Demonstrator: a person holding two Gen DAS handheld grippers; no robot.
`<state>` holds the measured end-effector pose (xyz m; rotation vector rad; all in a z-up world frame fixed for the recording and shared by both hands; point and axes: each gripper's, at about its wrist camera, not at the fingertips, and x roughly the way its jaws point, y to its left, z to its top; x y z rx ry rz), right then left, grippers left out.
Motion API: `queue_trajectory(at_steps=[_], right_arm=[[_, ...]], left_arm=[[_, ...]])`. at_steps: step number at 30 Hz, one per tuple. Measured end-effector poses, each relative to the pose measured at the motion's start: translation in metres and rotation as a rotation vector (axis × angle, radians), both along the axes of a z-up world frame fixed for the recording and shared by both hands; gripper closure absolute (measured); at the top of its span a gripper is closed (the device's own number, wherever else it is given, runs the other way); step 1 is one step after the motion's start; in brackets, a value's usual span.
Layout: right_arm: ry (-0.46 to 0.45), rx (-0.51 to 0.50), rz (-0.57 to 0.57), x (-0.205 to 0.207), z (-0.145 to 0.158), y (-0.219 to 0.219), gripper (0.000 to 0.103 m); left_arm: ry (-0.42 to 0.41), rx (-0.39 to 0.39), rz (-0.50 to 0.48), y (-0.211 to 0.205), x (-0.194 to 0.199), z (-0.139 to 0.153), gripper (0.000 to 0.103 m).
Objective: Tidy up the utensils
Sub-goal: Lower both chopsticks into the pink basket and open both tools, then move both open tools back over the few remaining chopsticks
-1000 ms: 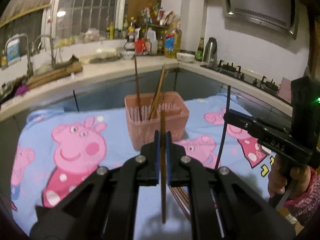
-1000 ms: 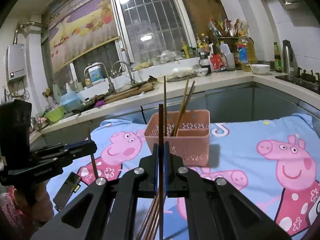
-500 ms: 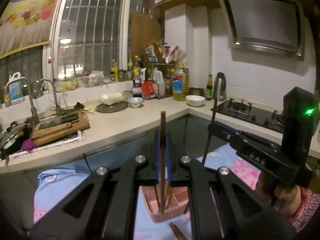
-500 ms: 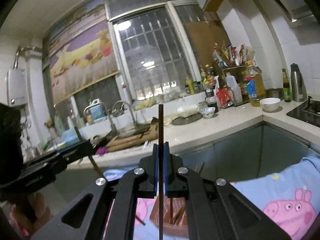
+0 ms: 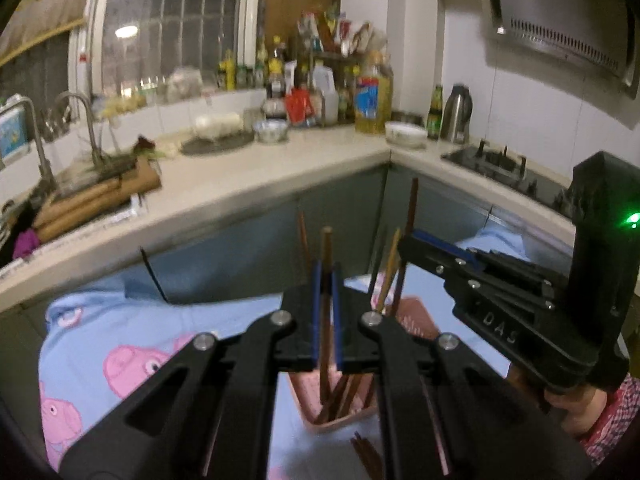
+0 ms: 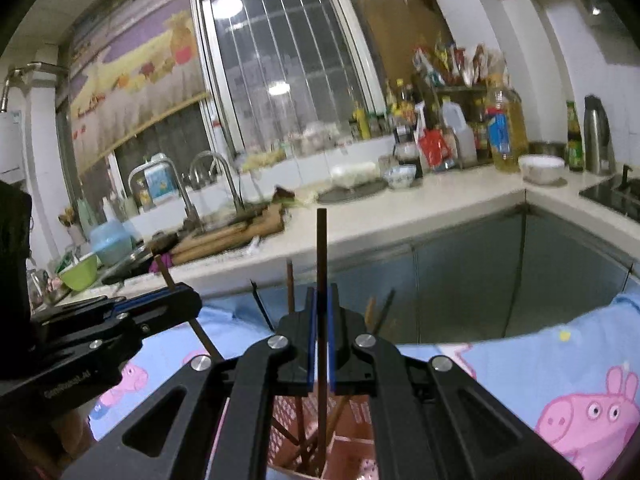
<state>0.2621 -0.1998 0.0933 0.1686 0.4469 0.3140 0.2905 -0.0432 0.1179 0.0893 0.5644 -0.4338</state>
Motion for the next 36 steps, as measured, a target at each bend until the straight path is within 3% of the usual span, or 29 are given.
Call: queue_trajectory(at_steps=[6,8,15,20,29,36], right_arm=[[0.084,-0.004,0.002,0.01,-0.022,0.005,0.103],[0.087,0.014,0.002,0.006,-0.018,0.003,0.103],[-0.019,0.052,-0.02,-0.025,0.015,-0.01,0.103],[-0.053,0.075,-0.024,-0.056,0.019,-0.015,0.103],[0.057,0.091,-0.058,-0.137,-0.045,-0.015,0.103],[0.144,0.144,-0.119,-0.203,-0.086,-0.029,0.103]], left_arm=[[0.114,0.086,0.028,-0.012,0.018,-0.035,0.095],[0.127,0.072,0.045,-0.007,0.016,-0.035,0.081],[0.015,-0.017,0.092,0.014,-0.024,0.001,0.077],[-0.019,-0.019,0.102,0.019,-0.061,-0.004,0.077],[0.019,0.057,0.189,0.026,-0.127,-0.066,0.077],[0.05,0.12,0.216,0.029,-0.163,-0.097,0.077]])
